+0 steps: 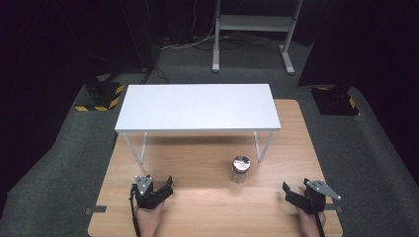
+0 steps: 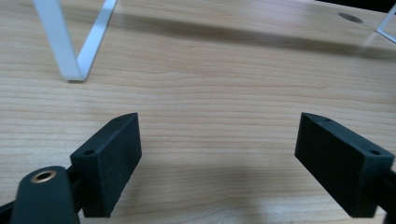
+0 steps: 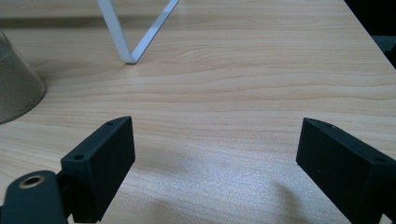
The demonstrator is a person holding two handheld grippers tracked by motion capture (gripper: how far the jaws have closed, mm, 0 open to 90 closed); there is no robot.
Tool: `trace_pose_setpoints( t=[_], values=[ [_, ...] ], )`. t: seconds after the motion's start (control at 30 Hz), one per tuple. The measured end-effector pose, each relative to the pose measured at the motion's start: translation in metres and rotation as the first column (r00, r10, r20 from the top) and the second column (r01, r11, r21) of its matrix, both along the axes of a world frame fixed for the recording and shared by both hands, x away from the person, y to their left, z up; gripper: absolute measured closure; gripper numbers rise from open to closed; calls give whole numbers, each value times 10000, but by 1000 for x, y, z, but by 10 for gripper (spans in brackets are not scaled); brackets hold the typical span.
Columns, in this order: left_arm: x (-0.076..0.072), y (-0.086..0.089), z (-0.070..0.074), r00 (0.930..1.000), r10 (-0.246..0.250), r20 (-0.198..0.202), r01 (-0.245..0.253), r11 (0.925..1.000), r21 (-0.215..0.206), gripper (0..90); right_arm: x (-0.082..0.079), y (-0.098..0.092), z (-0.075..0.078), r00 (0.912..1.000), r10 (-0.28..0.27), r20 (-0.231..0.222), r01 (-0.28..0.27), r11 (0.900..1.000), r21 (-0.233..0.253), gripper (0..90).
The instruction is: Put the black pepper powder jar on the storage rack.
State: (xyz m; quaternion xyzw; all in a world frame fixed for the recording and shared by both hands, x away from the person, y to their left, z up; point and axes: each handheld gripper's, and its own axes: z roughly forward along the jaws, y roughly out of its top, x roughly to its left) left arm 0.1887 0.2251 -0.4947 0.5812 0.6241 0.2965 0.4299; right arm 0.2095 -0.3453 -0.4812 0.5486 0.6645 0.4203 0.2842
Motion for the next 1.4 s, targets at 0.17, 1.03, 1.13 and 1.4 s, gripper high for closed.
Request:
trace_pose_setpoints(
  t=[0.17,1.03,1.13,1.4],
  values=[
    [0,0,0,10000,18,-28,-18,10000,-2,139,0,0,0,10000,33,-2,-33,10000,-1,115],
    [-5,-3,1,9997,10,230,-32,9954,958,150,0,-2,-1,9995,312,66,-311,9995,-57,108],
    [-3,-2,4,9998,-188,-49,192,9947,1007,183,1,-2,0,9994,357,41,-356,9993,-131,108],
    [2,-7,7,9993,-57,-380,104,9919,1263,206,3,-4,1,9984,556,-66,-557,9984,-115,104]
  ],
)
